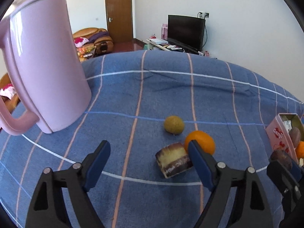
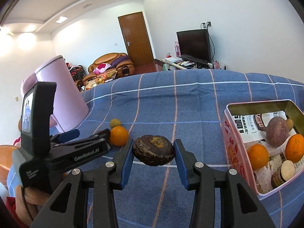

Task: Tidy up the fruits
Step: 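Grasp the sliced fruit with the left tool while the right tool holds the brown fruit, then carry the sliced fruit and brown fruit over the pink tin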

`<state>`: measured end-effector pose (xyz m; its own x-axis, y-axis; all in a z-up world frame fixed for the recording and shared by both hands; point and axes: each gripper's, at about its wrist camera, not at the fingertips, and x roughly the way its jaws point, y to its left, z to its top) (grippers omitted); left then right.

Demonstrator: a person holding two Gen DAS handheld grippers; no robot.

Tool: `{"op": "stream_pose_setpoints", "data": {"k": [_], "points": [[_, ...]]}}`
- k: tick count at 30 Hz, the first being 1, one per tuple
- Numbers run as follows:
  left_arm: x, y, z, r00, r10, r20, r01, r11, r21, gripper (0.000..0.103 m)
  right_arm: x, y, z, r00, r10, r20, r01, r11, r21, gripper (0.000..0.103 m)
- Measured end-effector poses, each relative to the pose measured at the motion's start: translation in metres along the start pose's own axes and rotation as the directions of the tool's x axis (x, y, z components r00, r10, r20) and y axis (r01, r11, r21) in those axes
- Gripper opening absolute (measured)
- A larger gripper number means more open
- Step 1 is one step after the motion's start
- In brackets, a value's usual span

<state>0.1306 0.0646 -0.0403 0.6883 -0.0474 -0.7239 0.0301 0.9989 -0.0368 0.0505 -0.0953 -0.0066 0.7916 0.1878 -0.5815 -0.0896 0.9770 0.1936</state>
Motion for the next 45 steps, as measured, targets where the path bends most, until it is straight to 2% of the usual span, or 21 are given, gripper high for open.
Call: {"op": "stream_pose_setpoints", "data": {"k": [4,7,11,12,13,15,17,21,25,28,31,37,45], "points": [[0.006,0.011,-0.007,0.993,-0.089,-0.072,0.086,0.995,-0.043,0.081,0.004,-0.002,0.000,1.000,0.010,-0.018,-0.010,1.000,0.013,0.044],[0.005,0.006,-0.010,0.996,-0.053,-0.078,0.053,0.999,-0.007,0.075,0.004,-0.002,0.000,1.000,0.015,-0.019,-0.015,1.000,0.017,0.044],[0.005,0.005,-0.007,0.996,-0.051,-0.072,0.050,0.999,-0.018,0.071,0.004,0.000,0.000,1.000,0.013,-0.016,-0.013,1.000,0.015,0.044],[0.005,0.005,-0.007,0.996,-0.058,-0.068,0.057,0.998,-0.020,0.065,0.004,0.000,0.000,1.000,0.013,-0.015,-0.013,1.000,0.015,0.044],[0.003,0.005,-0.007,0.996,-0.071,-0.061,0.070,0.997,-0.019,0.051,0.004,0.001,0.000,1.000,0.013,-0.014,-0.013,1.000,0.014,0.044],[0.001,0.001,-0.007,0.995,-0.086,-0.057,0.086,0.996,-0.005,0.035,0.004,0.001,-0.001,1.000,0.017,-0.010,-0.016,1.000,0.013,0.044],[-0.001,0.001,-0.008,0.995,-0.079,-0.053,0.079,0.997,-0.004,0.035,0.003,0.001,-0.001,1.000,0.021,-0.001,-0.021,1.000,0.007,0.044],[-0.011,0.013,-0.012,0.996,-0.086,-0.012,0.085,0.994,-0.064,0.035,0.001,0.003,-0.001,1.000,0.023,0.018,-0.023,1.000,-0.008,0.044],[-0.039,0.024,-0.021,0.988,-0.108,0.106,0.120,0.986,-0.118,0.035,-0.004,0.003,0.000,0.999,0.022,0.048,-0.021,1.000,-0.016,0.044],[-0.060,0.022,-0.028,0.977,-0.079,0.198,0.102,0.989,-0.109,0.035,-0.010,0.006,0.001,0.996,0.015,0.086,-0.012,0.999,-0.036,0.044],[-0.071,0.017,-0.031,0.966,-0.058,0.251,0.086,0.991,-0.102,0.035,-0.016,0.011,0.001,0.993,0.012,0.117,-0.004,0.998,-0.065,0.044],[-0.084,0.017,-0.038,0.959,-0.045,0.278,0.084,0.988,-0.128,0.035,-0.018,0.019,-0.001,0.991,0.014,0.132,0.000,0.994,-0.105,0.044],[-0.091,0.009,-0.047,0.956,-0.039,0.290,0.078,0.989,-0.125,0.035,-0.020,0.014,-0.005,0.992,0.017,0.122,-0.004,0.995,-0.104,0.044]]}}
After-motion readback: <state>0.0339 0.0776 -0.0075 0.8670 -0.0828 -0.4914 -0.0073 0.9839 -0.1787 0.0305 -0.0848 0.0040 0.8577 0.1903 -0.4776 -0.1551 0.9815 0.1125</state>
